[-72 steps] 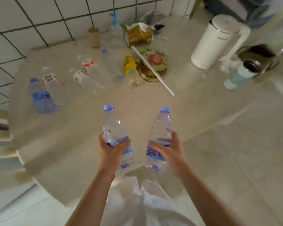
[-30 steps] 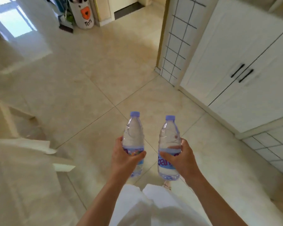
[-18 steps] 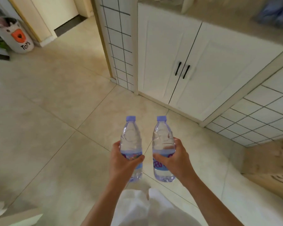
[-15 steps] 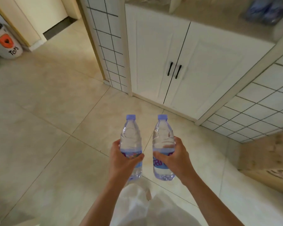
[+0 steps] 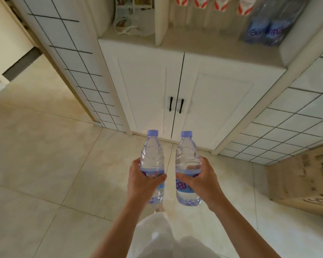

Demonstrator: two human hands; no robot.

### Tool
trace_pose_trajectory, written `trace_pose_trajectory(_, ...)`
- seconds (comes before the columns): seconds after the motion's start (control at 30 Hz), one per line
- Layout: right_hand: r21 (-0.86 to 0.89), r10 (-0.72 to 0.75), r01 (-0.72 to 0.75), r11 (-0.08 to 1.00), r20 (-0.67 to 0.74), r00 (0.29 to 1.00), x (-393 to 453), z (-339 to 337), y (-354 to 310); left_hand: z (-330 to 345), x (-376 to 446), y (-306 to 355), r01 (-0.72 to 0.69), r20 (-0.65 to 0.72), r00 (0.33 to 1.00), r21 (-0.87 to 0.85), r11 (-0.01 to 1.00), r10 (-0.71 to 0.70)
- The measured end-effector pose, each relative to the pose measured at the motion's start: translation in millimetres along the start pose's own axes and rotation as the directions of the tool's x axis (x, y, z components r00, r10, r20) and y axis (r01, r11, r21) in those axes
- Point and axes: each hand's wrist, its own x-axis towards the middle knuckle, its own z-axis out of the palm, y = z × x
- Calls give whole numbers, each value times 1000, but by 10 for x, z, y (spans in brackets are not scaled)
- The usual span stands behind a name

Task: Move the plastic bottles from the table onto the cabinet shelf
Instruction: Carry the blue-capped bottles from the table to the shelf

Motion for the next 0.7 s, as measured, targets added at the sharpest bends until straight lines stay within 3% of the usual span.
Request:
trace_pose_trajectory(0.33,112,56,-40,993,-150,987,955,-125,-641,182,1147,802,-105,113,988,1,994,104)
trace_pose_trajectory(0.7,104,-48,66,992,-165,985,1951,-356,-1175,493,2058,1633,-264,133,955,-22,964,264)
